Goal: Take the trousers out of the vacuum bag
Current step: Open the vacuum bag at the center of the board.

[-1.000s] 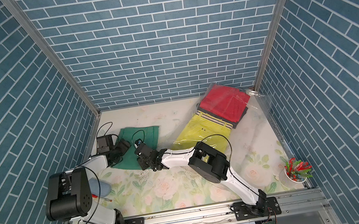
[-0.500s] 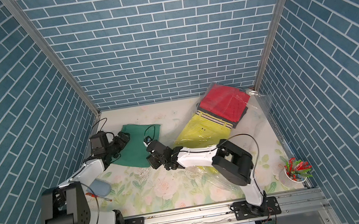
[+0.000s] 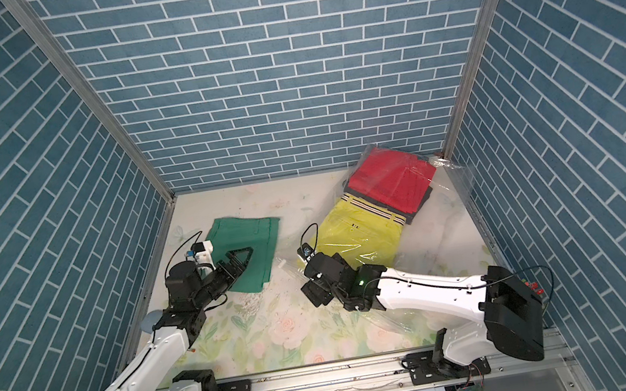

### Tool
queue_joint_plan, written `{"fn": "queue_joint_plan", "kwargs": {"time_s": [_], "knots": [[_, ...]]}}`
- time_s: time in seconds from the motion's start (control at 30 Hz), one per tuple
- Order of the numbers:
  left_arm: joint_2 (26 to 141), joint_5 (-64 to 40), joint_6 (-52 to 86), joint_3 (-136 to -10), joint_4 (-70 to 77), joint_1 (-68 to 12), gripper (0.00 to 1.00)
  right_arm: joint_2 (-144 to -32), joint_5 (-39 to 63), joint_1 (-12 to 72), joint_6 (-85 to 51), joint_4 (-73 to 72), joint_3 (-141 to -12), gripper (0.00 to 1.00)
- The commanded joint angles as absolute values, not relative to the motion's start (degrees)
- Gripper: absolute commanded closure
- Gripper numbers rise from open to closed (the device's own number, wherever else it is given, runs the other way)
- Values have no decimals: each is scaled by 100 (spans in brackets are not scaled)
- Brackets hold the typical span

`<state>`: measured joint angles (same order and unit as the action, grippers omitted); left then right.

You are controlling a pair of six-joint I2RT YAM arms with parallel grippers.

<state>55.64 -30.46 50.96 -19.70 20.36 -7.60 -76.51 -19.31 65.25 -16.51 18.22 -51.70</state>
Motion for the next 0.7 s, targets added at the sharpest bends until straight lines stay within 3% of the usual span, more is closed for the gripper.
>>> {"fn": "queue_joint_plan", "kwargs": {"time_s": [0.0, 0.13, 0.33, 0.53, 0.67], "knots": [[5333, -3311, 5639, -1615, 2838, -914, 0, -7395, -2354, 6554, -1770, 2523, -4997, 9], [5267, -3321, 5842, -1307, 3063, -1152, 1, -7394, -2371, 6548, -1787, 2531, -4822, 10], [5355, -3618, 6094, -862, 3877, -1362, 3, -7906, -2662, 6524, -1708, 2497, -4816, 21], [4962, -3216, 5806, -869, 3199, -1808, 1, -8156, -2727, 6504, -1601, 2267, -4897, 44], [4795, -3005, 5466, -971, 2663, -2254, 1, -8068, -2856, 6486, -1522, 2224, -4993, 69]]}}
